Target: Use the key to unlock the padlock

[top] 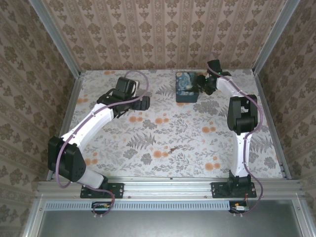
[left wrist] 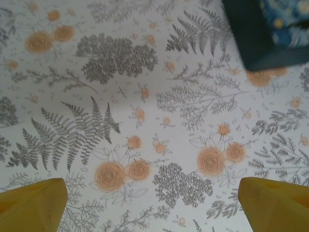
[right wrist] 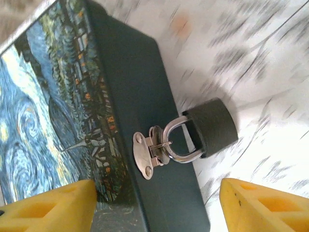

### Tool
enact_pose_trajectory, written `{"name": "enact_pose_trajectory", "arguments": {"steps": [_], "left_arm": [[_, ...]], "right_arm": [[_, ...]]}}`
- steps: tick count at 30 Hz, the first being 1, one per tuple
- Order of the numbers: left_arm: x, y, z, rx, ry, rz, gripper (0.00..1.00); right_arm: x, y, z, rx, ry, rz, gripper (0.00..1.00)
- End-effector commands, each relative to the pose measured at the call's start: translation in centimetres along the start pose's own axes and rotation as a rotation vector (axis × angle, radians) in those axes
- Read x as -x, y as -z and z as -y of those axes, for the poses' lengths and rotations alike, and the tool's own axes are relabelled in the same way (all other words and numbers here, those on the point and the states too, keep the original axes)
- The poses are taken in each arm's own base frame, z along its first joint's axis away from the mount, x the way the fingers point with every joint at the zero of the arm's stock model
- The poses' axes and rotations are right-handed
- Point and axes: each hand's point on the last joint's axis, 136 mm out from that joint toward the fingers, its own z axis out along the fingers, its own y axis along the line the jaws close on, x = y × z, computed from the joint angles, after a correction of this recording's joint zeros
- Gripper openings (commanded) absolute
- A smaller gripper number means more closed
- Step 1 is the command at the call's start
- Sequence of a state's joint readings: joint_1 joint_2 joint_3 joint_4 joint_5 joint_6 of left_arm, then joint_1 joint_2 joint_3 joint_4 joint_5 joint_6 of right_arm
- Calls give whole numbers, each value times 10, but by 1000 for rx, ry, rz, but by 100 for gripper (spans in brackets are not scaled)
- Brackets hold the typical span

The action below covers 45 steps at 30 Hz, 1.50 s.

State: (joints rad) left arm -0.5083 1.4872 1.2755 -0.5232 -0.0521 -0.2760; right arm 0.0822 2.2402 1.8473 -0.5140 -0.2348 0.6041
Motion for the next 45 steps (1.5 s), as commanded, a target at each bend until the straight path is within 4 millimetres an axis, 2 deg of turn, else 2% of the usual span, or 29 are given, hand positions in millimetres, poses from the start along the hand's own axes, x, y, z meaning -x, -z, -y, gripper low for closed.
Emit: {"name": "enact_pose_trajectory", "arguments": {"steps": [1, 6, 8, 12, 15, 18, 22, 23, 25, 28, 31, 34, 36, 39, 42, 45], "left_arm": [[22, 11, -8, 35, -6, 71, 100], [13, -2, -17, 55, 58, 23, 100], [4, -12, -13, 29, 76, -20, 100], [-14, -35, 2, -26, 108, -99, 99], [-21, -39, 7, -16, 110, -117, 100], [-28, -38, 5, 0, 138, -135, 100], [-39, -34, -1, 25, 162, -148, 100], [-42, -32, -3, 33, 169, -150, 100], [-47, -27, -6, 42, 175, -152, 100], [-63, -16, -11, 73, 175, -179, 99], [-87, -2, -3, 64, 153, -216, 98], [-117, 7, 26, 3, 111, -270, 96], [-140, 9, 46, -41, 96, -315, 95], [-164, 5, 56, -69, 109, -359, 94], [-170, 1, 62, -100, 124, -378, 93], [-174, -2, 70, -134, 123, -405, 91]], "right_arm": [[-45, 0, -13, 5, 74, -82, 67], [-106, 3, -22, -13, 81, -143, 65], [-125, 8, -30, 18, 53, -143, 65], [-162, 19, -64, 153, 24, -178, 66], [-185, 24, -83, 203, 7, -222, 65], [-206, 29, -103, 241, 0, -257, 65], [-225, 36, -135, 341, -11, -304, 65], [-228, 39, -138, 348, -1, -318, 65], [-222, 49, -129, 309, 33, -288, 66], [-215, 70, -98, 217, 101, -244, 69], [-219, 92, -64, 141, 143, -241, 69], [-239, 107, -29, 58, 183, -271, 64], [-260, 114, -12, 57, 168, -308, 54], [-292, 122, 5, 60, 130, -341, 49], [-318, 128, 4, 67, 112, -341, 47], [-331, 129, 4, 41, 116, -315, 47]]}}
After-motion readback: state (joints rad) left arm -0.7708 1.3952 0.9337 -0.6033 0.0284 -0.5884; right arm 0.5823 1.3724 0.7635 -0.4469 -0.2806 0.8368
